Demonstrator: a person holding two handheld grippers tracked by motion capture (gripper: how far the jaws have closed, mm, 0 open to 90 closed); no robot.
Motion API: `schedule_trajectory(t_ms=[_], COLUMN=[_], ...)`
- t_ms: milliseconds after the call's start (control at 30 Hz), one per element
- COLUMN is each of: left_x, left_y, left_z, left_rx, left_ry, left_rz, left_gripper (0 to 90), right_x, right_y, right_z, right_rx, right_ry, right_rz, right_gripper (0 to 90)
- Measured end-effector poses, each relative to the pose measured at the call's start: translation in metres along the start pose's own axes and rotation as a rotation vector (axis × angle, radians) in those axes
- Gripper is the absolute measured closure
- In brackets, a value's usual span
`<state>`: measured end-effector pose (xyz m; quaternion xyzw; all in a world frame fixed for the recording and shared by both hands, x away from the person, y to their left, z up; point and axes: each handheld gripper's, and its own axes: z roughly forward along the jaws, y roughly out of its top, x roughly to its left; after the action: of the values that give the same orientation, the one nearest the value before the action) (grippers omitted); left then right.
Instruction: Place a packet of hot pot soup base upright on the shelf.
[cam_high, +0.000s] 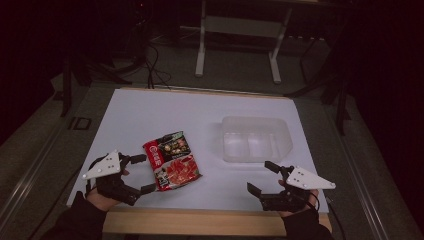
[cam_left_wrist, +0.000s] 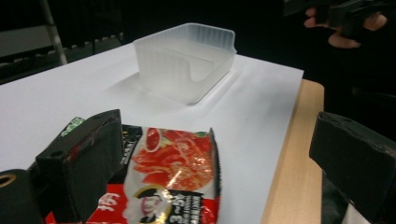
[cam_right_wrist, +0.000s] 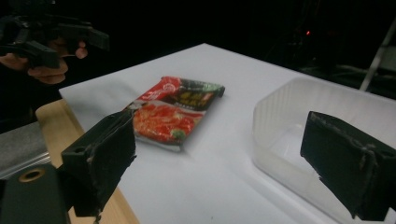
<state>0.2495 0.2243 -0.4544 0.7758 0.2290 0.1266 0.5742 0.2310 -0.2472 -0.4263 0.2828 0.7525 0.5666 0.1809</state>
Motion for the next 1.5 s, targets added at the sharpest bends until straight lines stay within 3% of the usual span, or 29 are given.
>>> schedule_trajectory(t_ms=[100,167,233,367,533,667,700,800,967,1000,1033,1100,1167,1233,1500], left_x=[0.010,0.010,0.020,0.033,0.052,0.069,0.073,0.086,0.106,0.110,0.113,0.118,0.125,0.130,0.140], left_y=[0.004,0.004,0.007,0.007,0.007,0.001,-0.001,-0.008,-0.022,-0.025,-0.027,-0.030,-0.034,-0.037,-0.046], left_z=[0.003,0.003,0.007,0.011,0.015,0.020,0.022,0.027,0.038,0.041,0.043,0.046,0.050,0.052,0.064], left_rx=[0.024,0.024,0.051,0.060,0.064,0.087,0.101,0.136,0.186,0.198,0.200,0.202,0.202,0.211,0.282], left_ry=[0.022,0.022,0.066,0.091,0.153,0.198,0.225,0.248,0.256,0.273,0.264,0.273,0.262,0.266,0.267], left_rz=[-0.021,-0.021,-0.031,-0.063,-0.070,-0.063,-0.063,-0.095,-0.153,-0.158,-0.165,-0.150,-0.184,-0.186,-0.213], left_gripper=[3.8,3.8,3.8,3.7,6.2,17.2,20.2,23.5,31.1,31.3,33.7,38.9,44.3,49.9,58.1], right_x=[0.002,0.002,0.004,0.007,0.008,0.009,0.009,0.010,0.013,0.013,0.013,0.013,0.012,0.011,0.010], right_y=[0.001,0.001,0.002,0.003,0.002,0.003,0.003,0.003,0.004,0.004,0.004,0.004,0.005,0.004,0.003], right_z=[0.001,0.002,0.001,0.003,0.007,0.006,0.006,0.004,0.001,0.002,0.002,0.003,0.002,0.002,0.002], right_rx=[-0.002,-0.006,-0.001,0.016,0.041,0.034,0.034,0.027,0.008,0.014,0.014,0.023,0.023,0.025,0.027], right_ry=[-0.005,-0.005,0.004,0.003,0.021,0.013,0.017,0.000,-0.029,-0.023,-0.024,-0.019,-0.019,-0.017,-0.017], right_rz=[-0.003,-0.005,-0.030,-0.055,-0.057,-0.050,-0.047,-0.069,-0.110,-0.109,-0.108,-0.100,-0.087,-0.071,-0.062], right_gripper=[10.2,10.2,10.2,10.2,12.6,14.3,14.4,16.7,16.9,16.9,16.9,16.9,16.9,17.1,21.4])
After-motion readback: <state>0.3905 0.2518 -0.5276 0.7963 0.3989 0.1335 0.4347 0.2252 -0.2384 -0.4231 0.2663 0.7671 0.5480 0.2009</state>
